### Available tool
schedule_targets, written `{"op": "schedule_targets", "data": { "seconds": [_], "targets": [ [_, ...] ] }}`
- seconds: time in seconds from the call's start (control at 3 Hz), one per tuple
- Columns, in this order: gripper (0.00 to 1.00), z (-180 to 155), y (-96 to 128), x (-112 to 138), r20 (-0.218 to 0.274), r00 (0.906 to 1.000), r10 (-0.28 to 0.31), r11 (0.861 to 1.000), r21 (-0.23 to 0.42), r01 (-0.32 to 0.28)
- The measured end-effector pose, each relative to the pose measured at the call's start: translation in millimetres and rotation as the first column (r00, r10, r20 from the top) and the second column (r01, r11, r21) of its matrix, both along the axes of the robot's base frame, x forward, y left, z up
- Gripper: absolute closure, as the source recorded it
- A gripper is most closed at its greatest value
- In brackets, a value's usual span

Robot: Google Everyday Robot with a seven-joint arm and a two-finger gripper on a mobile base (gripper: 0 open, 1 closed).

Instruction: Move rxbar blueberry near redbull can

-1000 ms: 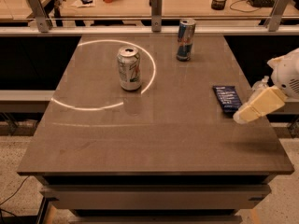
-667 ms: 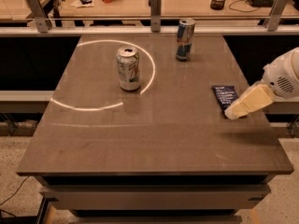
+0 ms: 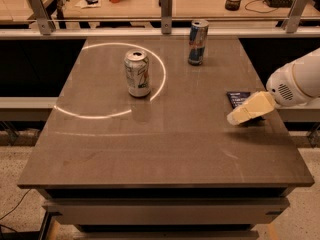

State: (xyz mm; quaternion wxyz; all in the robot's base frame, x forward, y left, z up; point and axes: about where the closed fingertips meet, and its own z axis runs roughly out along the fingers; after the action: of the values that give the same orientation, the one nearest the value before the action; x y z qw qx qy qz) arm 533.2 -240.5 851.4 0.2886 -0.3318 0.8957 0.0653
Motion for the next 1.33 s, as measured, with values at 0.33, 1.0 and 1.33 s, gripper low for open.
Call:
{"op": "schedule_targets", "data": {
  "seconds": [0.33,1.0,1.33],
  "targets": [
    [0.0,-20.1,19.6,4.3,-0.025,0.9997,0.004,1.0,0.02,-0.004],
    [0.18,-28.1,19.7,0.3,-0.031,0.9995,0.008,1.0,0.005,-0.008],
    [0.41,-28.8,19.4,0.0,-0.027,0.9996,0.012,1.0,0.001,-0.012]
  ]
}}
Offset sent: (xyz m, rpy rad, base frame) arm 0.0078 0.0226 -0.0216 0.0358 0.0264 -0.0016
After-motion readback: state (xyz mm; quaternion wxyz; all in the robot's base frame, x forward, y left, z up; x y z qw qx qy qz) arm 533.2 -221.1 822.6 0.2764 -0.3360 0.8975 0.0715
